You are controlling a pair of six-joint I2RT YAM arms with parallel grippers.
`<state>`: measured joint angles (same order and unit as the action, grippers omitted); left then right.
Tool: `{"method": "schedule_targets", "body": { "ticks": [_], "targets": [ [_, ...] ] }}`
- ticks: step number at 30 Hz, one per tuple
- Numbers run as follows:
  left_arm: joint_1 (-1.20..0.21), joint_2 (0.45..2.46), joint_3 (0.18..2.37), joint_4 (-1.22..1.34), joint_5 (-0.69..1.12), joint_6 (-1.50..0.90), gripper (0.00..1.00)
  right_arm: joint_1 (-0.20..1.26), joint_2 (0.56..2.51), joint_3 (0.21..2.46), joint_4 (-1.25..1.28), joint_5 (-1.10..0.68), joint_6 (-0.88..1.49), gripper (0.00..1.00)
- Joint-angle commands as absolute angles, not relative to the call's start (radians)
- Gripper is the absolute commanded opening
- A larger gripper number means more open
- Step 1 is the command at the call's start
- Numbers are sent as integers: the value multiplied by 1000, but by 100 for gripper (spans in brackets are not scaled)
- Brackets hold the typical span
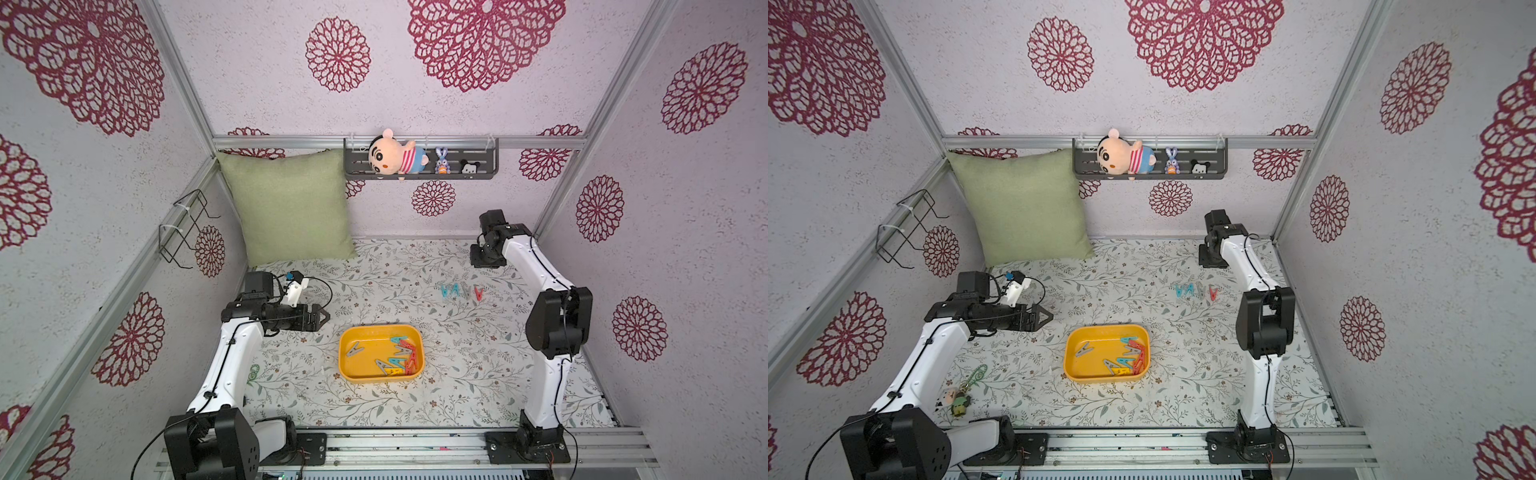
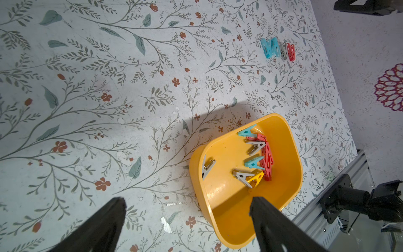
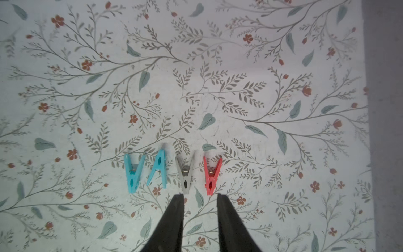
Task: Take the clothespins out of the storage box
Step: Pick up the clothespin from the storage box.
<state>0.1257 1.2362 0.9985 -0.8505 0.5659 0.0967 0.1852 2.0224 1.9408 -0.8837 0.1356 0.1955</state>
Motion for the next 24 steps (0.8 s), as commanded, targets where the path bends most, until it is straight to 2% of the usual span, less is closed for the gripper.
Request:
{"method": "schedule_targets", "body": {
  "ticks": [1,7,14,20,24],
  "targets": [
    [140,1228,1008,-843,569,98,97,230,1913,1944,-924,150,244,31],
    [141,1226,1008,-831,521,86,97,422,1807,1904,-992,235,282,30],
    [144,1235,1008,-820,496,76,97,691,1741,1817,-1016,213,374,30],
    [146,1248,1009,-821,486,75,97,900,1782,1765,-1000,190,425,28],
    [147,1249,1009,-823,488,77,97,986,1847,1701,-971,144,442,27]
  ]
}}
